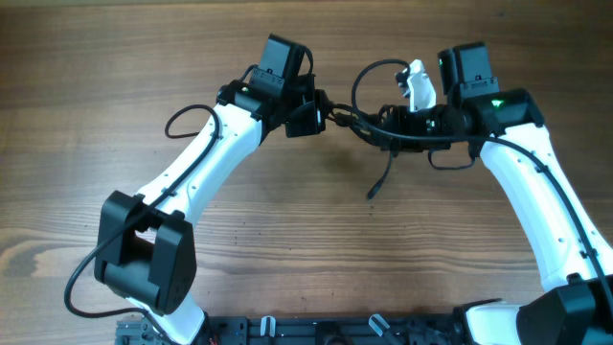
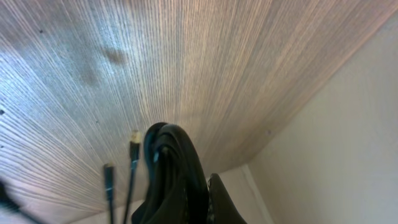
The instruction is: Untangle cables
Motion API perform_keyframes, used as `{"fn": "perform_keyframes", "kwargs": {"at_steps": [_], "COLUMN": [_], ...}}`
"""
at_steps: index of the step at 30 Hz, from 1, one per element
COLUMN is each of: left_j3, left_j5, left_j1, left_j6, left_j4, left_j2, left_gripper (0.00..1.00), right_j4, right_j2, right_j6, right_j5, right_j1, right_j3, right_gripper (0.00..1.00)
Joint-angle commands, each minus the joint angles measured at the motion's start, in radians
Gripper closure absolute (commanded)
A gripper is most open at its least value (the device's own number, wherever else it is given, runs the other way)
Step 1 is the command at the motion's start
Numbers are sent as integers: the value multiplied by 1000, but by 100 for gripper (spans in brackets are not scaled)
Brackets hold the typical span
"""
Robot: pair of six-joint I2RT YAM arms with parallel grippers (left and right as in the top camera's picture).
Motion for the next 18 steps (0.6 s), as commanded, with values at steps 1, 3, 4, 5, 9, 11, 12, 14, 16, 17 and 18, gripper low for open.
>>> {"fn": "perform_keyframes", "kwargs": {"at_steps": [1, 3, 4, 5, 9, 11, 12, 14, 16, 17, 18], "left_j3": [-1, -1, -1, -1, -1, -1, -1, -1, -1, -1, -1], "left_j5": [-187, -187, -187, -187, -193, -199, -201, -202, -202, -202, -202], "left_j1": [33, 33, 33, 33, 33, 33, 33, 33, 33, 33, 33], "left_j6": [-100, -100, -100, -100, -100, -100, -100, -100, -99, -85, -66], "left_j4": [-6, -13, -17, -22, -40, -43, -43, -43, -43, -43, -43], "left_j2": [5, 5, 5, 5, 5, 5, 5, 5, 5, 5, 5], "left_gripper": [96, 96, 96, 96, 96, 96, 96, 96, 96, 96, 96], "right_j4": [-76, -87, -76, -63, 16, 68, 101, 196, 262, 284, 297], "right_j2": [-43, -43, -43, -43, -43, -43, -43, -43, -43, -43, -43], "right_j6": [-117, -126, -126, -126, -119, -72, -34, 64, 128, 163, 188], "right_j5": [-136, -181, -257, -311, -612, -739, -780, -803, -733, -656, -570], "right_j1": [-16, -36, -58, -76, -207, -272, -299, -345, -365, -369, -369], "right_j3": [35, 35, 35, 35, 40, 40, 40, 39, 39, 39, 39], "right_gripper": [96, 96, 96, 96, 96, 96, 96, 96, 96, 96, 96]}}
